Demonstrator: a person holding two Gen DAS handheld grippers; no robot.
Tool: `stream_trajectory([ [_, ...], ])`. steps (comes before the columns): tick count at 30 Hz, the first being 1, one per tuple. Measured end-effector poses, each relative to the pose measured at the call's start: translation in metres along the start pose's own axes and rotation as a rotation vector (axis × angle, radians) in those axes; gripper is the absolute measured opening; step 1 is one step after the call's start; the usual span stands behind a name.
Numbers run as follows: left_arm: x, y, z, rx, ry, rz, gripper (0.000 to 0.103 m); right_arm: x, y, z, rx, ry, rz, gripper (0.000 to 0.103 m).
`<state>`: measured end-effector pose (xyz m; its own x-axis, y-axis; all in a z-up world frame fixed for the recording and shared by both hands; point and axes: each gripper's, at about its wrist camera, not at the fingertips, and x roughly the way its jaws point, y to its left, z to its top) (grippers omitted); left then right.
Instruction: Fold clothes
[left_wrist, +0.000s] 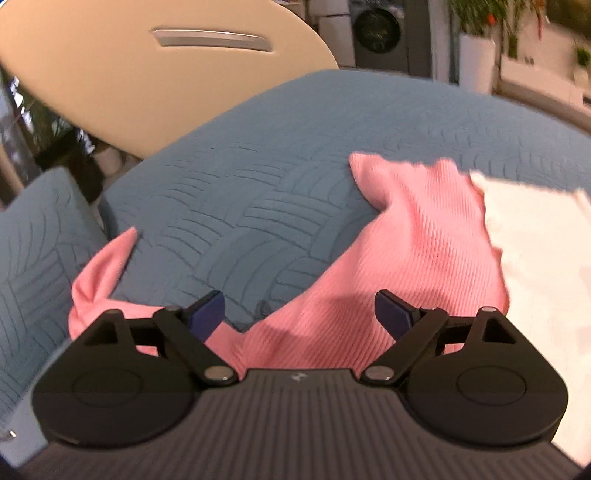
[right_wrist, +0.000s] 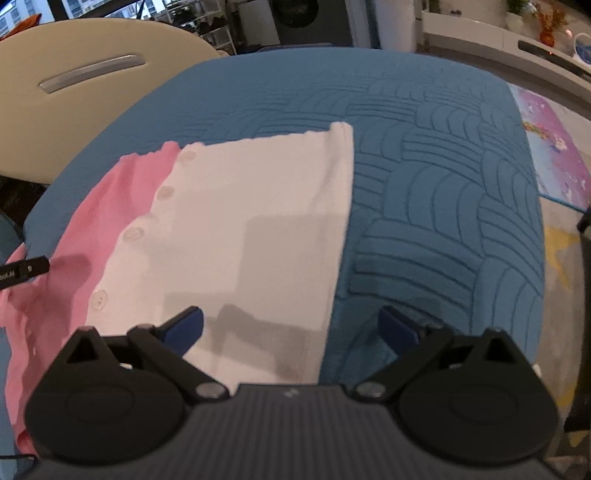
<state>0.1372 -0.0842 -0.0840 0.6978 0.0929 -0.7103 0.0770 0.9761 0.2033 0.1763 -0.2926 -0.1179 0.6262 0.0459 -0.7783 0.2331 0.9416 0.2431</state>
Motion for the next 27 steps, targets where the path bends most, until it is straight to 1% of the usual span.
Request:
stream_trajectory([
  [2, 0.024, 0.004, -0.005, -0.009, 0.079, 0.050, 0.094, 0.001, 0.002, -0.001, -0.004, 0.008, 0.008, 0.102],
  [3, 0.027, 0.011, -0.006, -0.040, 0.083, 0.048, 0.101, 0.002, 0.003, -0.003, -0.004, 0.020, 0.010, 0.102],
  [4, 0.028, 0.020, -0.006, -0.084, 0.088, 0.046, 0.100, 0.003, 0.003, -0.004, -0.008, 0.027, 0.006, 0.102],
  [5, 0.027, 0.026, -0.003, -0.107, 0.098, 0.043, 0.100, 0.003, 0.003, -0.004, -0.017, 0.030, -0.004, 0.102],
  [7, 0.020, 0.037, 0.002, -0.144, 0.097, 0.010, 0.100, 0.004, 0.004, -0.006, -0.030, 0.034, -0.019, 0.102],
  [9, 0.010, 0.046, 0.004, -0.177, 0.074, -0.027, 0.100, 0.003, 0.005, -0.005, -0.033, 0.024, -0.040, 0.102],
  [10, 0.003, 0.050, 0.005, -0.190, 0.050, -0.036, 0.098, 0.001, 0.004, -0.005, -0.022, 0.014, -0.031, 0.102],
  [13, -0.021, 0.059, 0.011, -0.220, -0.056, -0.041, 0.098, -0.004, 0.003, -0.003, -0.008, -0.016, -0.003, 0.102],
  [15, -0.027, 0.059, 0.014, -0.229, -0.076, -0.044, 0.098, -0.006, 0.005, -0.004, -0.024, -0.039, -0.016, 0.102],
  [16, -0.031, 0.060, 0.016, -0.234, -0.088, -0.047, 0.098, -0.010, 0.010, -0.005, -0.056, -0.069, -0.038, 0.102],
  [17, -0.033, 0.058, 0.017, -0.233, -0.096, -0.051, 0.098, -0.014, 0.016, -0.007, -0.092, -0.092, -0.055, 0.102],
  [18, -0.033, 0.054, 0.017, -0.220, -0.093, -0.058, 0.098, -0.015, 0.019, -0.008, -0.108, -0.093, -0.053, 0.102],
  [20, -0.030, 0.044, 0.015, -0.182, -0.076, -0.073, 0.098, -0.013, 0.022, -0.011, -0.109, -0.065, -0.025, 0.102],
  [21, -0.025, 0.035, 0.012, -0.144, -0.047, -0.076, 0.098, -0.012, 0.024, -0.013, -0.110, -0.052, -0.012, 0.102],
  [23, -0.007, 0.017, 0.005, -0.069, 0.031, -0.056, 0.098, -0.008, 0.028, -0.016, -0.113, -0.018, 0.008, 0.102],
  [25, 0.008, 0.009, -0.002, -0.032, 0.088, -0.008, 0.098, 0.001, 0.031, -0.021, -0.121, 0.035, 0.006, 0.102],
  [26, 0.014, 0.005, -0.006, -0.013, 0.110, 0.013, 0.098, 0.003, 0.034, -0.023, -0.136, 0.047, -0.002, 0.102],
  [27, 0.017, 0.002, -0.008, 0.000, 0.115, 0.023, 0.098, 0.004, 0.037, -0.024, -0.160, 0.043, -0.017, 0.102],
])
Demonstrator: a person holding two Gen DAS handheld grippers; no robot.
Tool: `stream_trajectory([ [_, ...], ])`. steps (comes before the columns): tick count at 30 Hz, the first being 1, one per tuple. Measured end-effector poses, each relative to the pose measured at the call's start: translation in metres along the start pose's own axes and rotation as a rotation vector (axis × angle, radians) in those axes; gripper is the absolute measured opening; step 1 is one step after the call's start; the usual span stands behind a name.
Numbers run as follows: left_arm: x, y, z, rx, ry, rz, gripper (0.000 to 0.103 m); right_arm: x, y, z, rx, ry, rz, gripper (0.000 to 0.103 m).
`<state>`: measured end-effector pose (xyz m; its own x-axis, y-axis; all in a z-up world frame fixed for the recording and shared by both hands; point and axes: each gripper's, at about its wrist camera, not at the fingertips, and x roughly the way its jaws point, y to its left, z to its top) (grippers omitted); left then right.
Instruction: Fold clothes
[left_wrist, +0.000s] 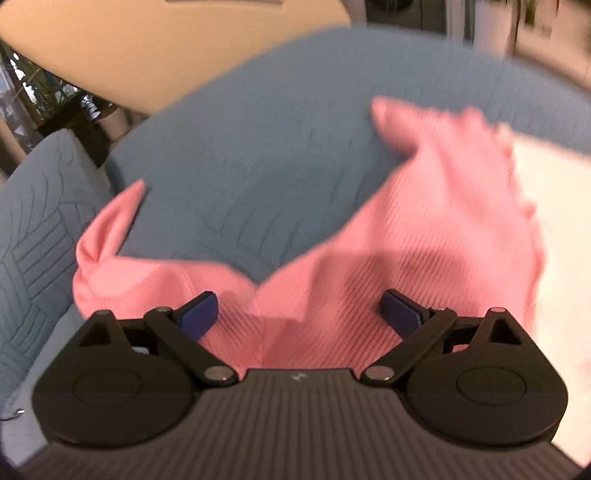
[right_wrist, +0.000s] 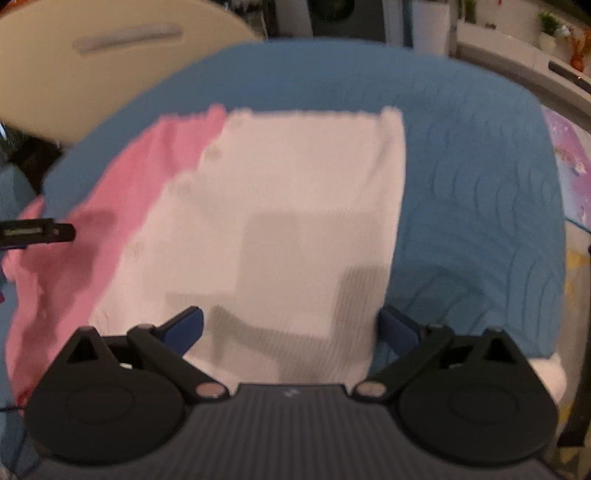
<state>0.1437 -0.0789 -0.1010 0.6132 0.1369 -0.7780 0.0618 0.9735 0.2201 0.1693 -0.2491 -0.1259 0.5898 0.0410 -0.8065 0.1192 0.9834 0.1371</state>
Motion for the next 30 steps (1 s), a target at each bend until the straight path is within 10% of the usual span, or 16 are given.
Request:
stream_trajectory([
  [8, -0.062, -0.004, 0.004, 0.003, -0.188, -0.056, 0.098, -0.014, 0.009, -0.006, -0.025, -0.056, -0.019, 0.102],
  [20, -0.088, -0.035, -0.019, 0.077, -0.180, -0.097, 0.098, -0.033, 0.028, -0.043, -0.052, -0.060, -0.049, 0.102],
  [30, -0.113, -0.022, -0.044, -0.022, -0.101, -0.270, 0.098, -0.044, 0.044, -0.057, -0.072, -0.086, -0.090, 0.103],
])
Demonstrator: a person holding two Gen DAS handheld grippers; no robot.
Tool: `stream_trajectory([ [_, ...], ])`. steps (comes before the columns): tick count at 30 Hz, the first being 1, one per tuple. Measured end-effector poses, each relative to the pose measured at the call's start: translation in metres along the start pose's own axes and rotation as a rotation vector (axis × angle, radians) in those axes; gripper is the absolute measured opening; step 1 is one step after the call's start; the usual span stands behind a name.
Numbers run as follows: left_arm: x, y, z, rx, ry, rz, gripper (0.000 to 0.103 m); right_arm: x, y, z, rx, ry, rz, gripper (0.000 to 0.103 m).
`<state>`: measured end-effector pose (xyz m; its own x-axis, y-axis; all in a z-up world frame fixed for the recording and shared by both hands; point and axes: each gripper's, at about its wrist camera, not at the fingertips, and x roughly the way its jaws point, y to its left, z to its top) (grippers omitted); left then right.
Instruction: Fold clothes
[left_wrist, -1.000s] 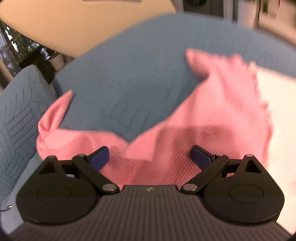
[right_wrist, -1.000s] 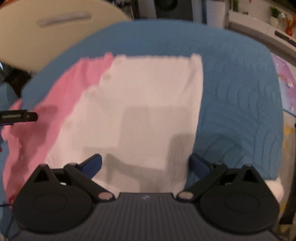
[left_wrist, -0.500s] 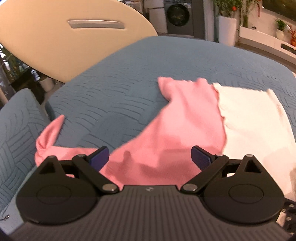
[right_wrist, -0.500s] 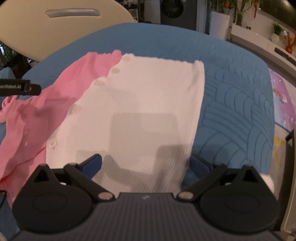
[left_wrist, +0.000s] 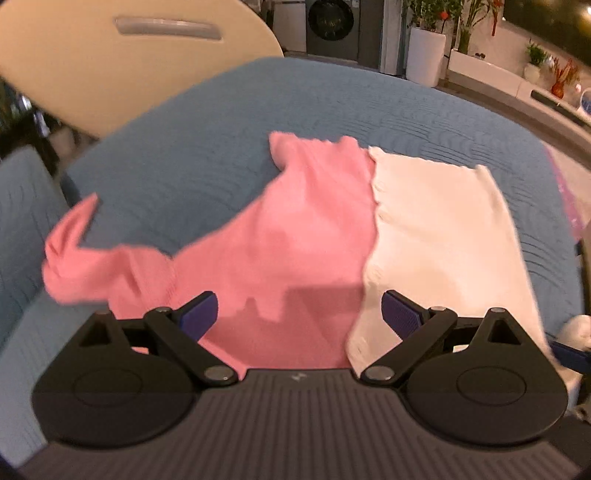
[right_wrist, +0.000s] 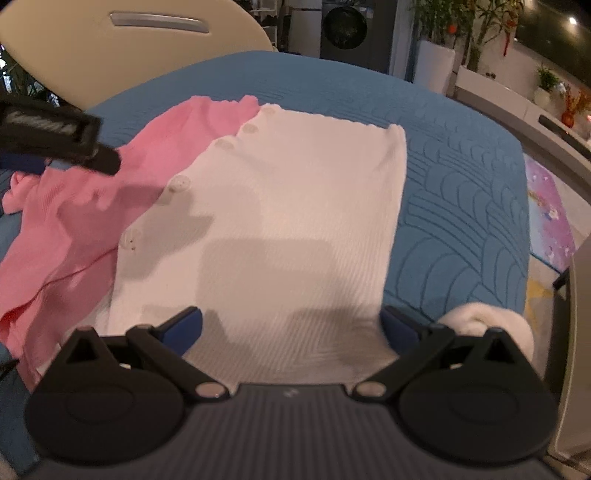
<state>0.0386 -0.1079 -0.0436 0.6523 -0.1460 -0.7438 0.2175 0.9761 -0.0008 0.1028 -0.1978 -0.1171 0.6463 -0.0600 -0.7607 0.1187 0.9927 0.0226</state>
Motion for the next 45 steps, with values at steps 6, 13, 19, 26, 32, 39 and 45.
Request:
stream_trajectory([
  [6, -0.004, -0.002, -0.010, 0.039, -0.047, 0.067, 0.098, 0.001, -0.004, 0.003, 0.075, 0.019, -0.020, 0.103],
  [13, -0.010, -0.023, -0.011, 0.184, -0.134, 0.167, 0.098, -0.002, -0.002, 0.001, 0.078, 0.019, -0.031, 0.103],
  [19, -0.004, -0.034, -0.019, 0.263, -0.085, 0.129, 0.098, -0.004, -0.003, 0.000, 0.085, 0.021, -0.020, 0.103],
  [26, -0.009, -0.026, -0.018, 0.214, -0.082, 0.110, 0.098, -0.005, -0.004, 0.001, 0.097, 0.022, -0.011, 0.103],
  [32, -0.004, -0.026, -0.018, 0.213, -0.061, 0.119, 0.098, -0.005, -0.001, 0.001, 0.088, 0.021, -0.015, 0.103],
  [39, -0.007, -0.024, -0.018, 0.201, -0.070, 0.101, 0.098, -0.004, -0.001, 0.001, 0.086, 0.021, -0.016, 0.103],
  [45, -0.009, -0.023, -0.019, 0.195, -0.092, 0.115, 0.098, -0.005, 0.000, 0.001, 0.087, 0.021, -0.016, 0.103],
])
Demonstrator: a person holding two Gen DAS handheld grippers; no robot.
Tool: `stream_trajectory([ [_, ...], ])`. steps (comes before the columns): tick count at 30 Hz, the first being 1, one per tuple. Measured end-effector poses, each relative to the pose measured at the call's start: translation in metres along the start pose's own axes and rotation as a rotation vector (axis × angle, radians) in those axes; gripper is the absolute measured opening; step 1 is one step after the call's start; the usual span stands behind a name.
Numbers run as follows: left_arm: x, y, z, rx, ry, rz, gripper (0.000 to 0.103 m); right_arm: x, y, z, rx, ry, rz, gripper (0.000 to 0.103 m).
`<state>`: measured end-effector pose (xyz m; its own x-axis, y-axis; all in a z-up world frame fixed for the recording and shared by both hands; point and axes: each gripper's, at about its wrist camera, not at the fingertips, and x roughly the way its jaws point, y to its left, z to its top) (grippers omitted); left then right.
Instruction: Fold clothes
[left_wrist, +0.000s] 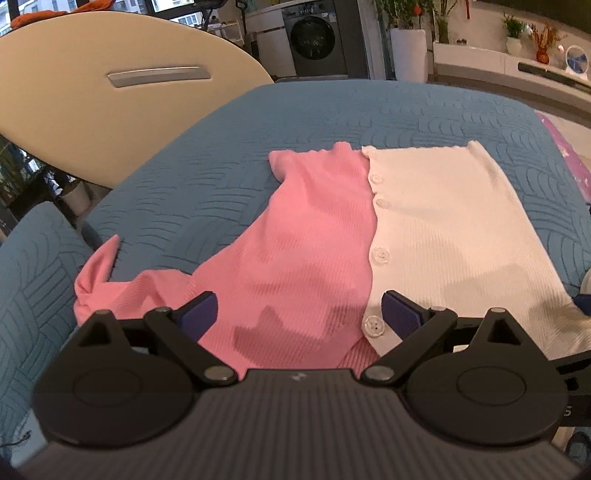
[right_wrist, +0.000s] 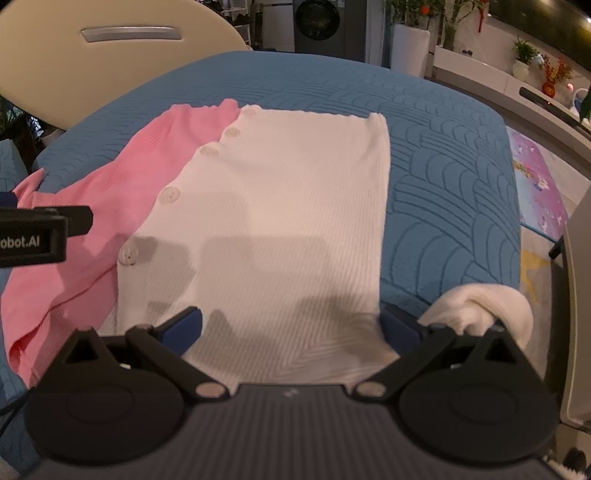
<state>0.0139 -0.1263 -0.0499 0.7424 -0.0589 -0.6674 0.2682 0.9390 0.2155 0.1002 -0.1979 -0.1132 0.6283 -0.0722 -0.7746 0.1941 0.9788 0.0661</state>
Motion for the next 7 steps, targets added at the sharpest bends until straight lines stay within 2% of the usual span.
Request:
stream_trajectory([
  [4, 0.0004, 0.0014, -0.0009, -0.002, -0.012, 0.034, 0.098, -0.0001, 0.0005, -0.0001, -0.001, 0.000, 0.000, 0.103],
  [7, 0.0015, 0.0045, 0.0004, -0.018, 0.000, 0.017, 0.098, 0.0000, 0.0004, -0.0003, -0.001, 0.000, 0.000, 0.103],
])
